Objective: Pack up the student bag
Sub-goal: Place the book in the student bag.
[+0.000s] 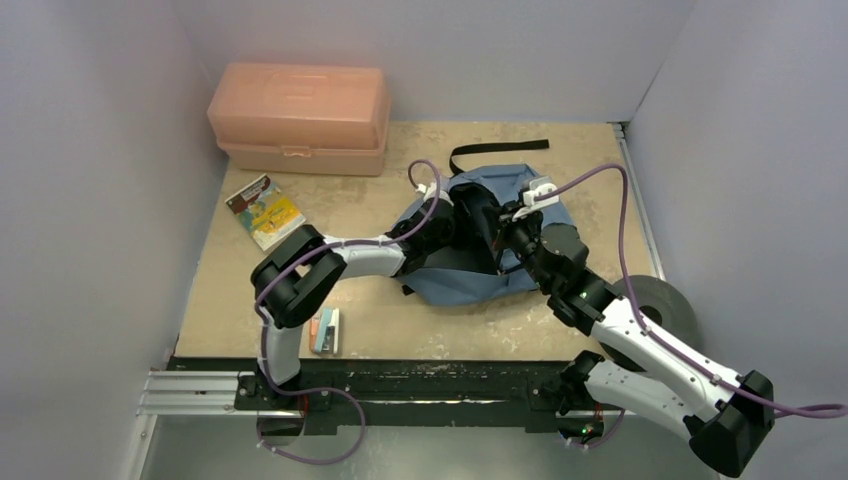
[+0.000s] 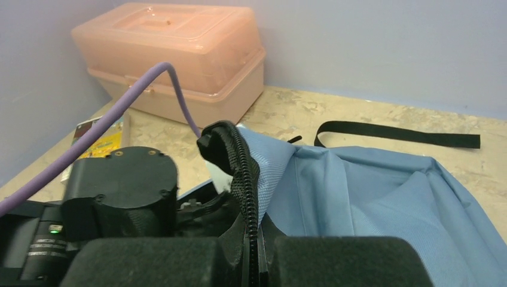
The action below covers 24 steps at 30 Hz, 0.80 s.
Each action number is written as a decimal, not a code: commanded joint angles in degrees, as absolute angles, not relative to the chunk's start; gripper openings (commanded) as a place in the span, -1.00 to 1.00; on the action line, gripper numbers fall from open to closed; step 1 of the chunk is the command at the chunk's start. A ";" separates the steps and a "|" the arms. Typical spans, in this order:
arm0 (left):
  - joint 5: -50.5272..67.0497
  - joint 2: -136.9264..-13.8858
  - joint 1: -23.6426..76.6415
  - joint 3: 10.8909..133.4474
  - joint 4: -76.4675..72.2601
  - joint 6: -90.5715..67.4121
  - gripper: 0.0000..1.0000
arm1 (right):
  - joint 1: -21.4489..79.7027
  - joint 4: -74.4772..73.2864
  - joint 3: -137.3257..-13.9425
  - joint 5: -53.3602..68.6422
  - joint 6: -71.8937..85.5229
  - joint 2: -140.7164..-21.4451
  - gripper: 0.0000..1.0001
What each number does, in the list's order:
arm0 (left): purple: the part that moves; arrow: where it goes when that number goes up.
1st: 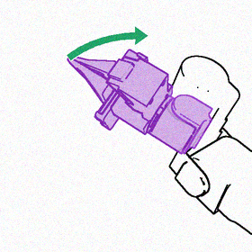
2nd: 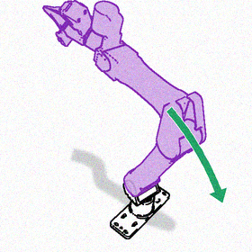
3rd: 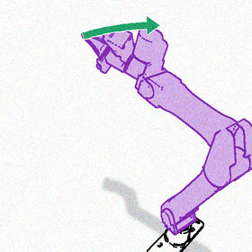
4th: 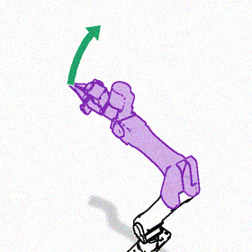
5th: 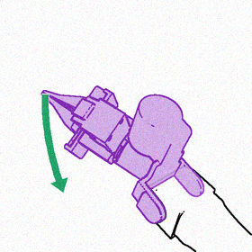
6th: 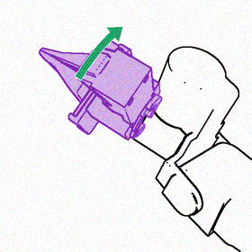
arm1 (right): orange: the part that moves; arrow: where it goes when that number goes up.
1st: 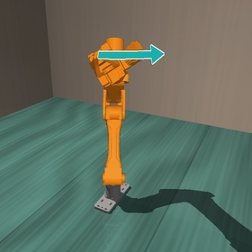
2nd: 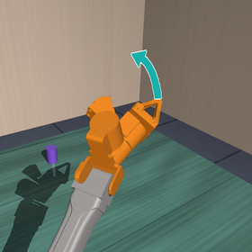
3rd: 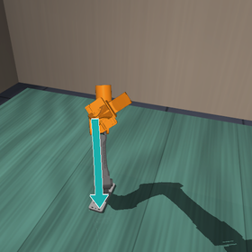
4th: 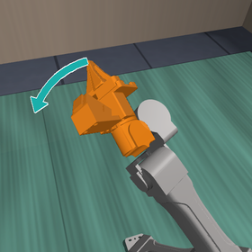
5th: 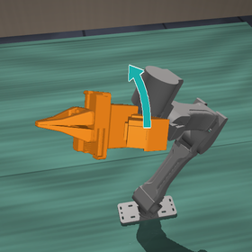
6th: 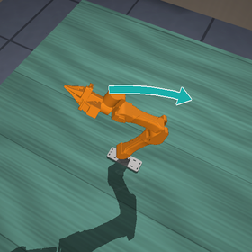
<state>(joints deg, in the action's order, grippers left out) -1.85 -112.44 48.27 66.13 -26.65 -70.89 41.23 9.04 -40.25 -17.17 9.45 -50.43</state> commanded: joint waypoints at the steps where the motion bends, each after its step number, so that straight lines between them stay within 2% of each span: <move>1: 7.31 -104.57 46.30 59.55 -27.43 -70.12 -0.09 | 41.30 11.15 -41.77 -20.14 9.53 -49.87 -1.00; 5: 9.20 -95.54 43.99 49.34 -23.52 -67.06 0.08 | 41.22 8.25 -42.70 -21.48 9.21 -50.11 -1.00; 8: 10.84 -83.75 42.75 45.23 -15.61 -60.48 0.09 | 41.19 8.65 -41.76 -22.68 9.08 -50.79 -0.97; 12: 8.20 -64.93 40.87 42.44 6.87 -48.58 0.09 | 41.29 6.52 -40.80 -22.42 9.32 -53.93 -0.87; 14: 6.13 -55.75 37.73 42.04 18.38 -45.27 0.15 | 41.31 6.16 -39.61 -16.54 9.72 -55.72 -0.72; 16: 3.15 -46.95 33.52 42.08 27.53 -41.80 0.25 | 41.33 7.06 -37.95 -8.08 9.78 -57.54 -0.45; 17: 0.93 -43.40 30.93 42.27 31.29 -40.36 0.30 | 41.37 8.32 -36.91 -3.36 9.37 -58.44 -0.38; 21: -5.19 -36.03 19.05 44.45 38.29 -35.98 0.50 | 42.71 9.88 -38.79 2.46 9.37 -61.25 -0.38; 22: -5.26 -36.71 15.64 45.48 39.35 -35.91 0.53 | 42.92 9.93 -40.43 3.25 8.81 -61.71 0.02; 24: -4.94 -39.90 9.17 47.20 40.73 -37.03 0.57 | 43.61 9.56 -44.33 3.91 9.50 -63.20 0.21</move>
